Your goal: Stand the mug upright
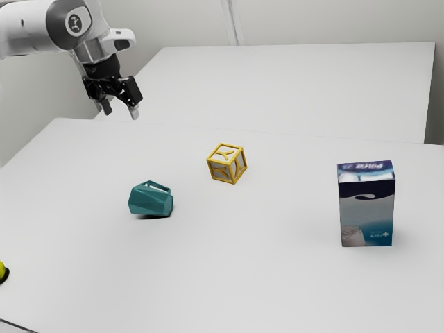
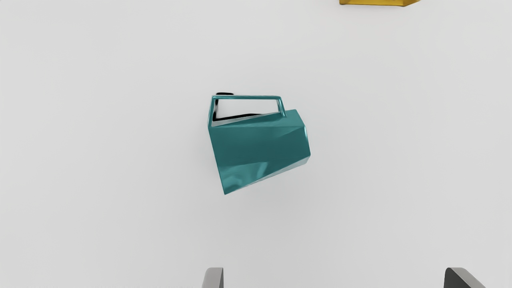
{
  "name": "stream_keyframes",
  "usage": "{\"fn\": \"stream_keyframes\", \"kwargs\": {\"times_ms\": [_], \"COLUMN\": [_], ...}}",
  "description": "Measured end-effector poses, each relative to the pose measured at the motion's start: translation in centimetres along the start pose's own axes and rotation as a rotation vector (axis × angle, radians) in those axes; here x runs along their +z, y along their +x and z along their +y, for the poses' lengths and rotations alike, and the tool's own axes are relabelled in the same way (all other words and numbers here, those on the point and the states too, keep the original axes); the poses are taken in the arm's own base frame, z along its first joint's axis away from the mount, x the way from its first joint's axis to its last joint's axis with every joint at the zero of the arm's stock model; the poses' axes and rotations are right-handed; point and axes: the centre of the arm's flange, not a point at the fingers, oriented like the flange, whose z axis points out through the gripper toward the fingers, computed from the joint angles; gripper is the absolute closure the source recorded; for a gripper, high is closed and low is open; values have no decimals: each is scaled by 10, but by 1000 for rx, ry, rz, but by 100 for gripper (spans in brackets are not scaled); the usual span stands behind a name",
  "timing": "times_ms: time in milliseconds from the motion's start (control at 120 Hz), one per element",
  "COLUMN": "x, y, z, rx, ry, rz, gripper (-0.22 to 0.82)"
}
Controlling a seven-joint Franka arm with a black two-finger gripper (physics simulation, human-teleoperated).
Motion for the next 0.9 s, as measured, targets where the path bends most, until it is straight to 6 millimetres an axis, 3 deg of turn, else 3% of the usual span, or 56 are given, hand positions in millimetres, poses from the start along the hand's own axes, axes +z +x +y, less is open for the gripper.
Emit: {"fn": "stream_keyframes", "kwargs": {"times_ms": [525, 583, 742, 900], "x": [4, 11, 23, 46], "y": [-2, -6, -27, -26], "z": [-11, -25, -91, -114], "rx": [-32, -55, -137, -118], "ry": [-32, -93, -247, -359], "rz": [-3, -5, 23, 36], "gripper": [0, 0, 0, 0]}}
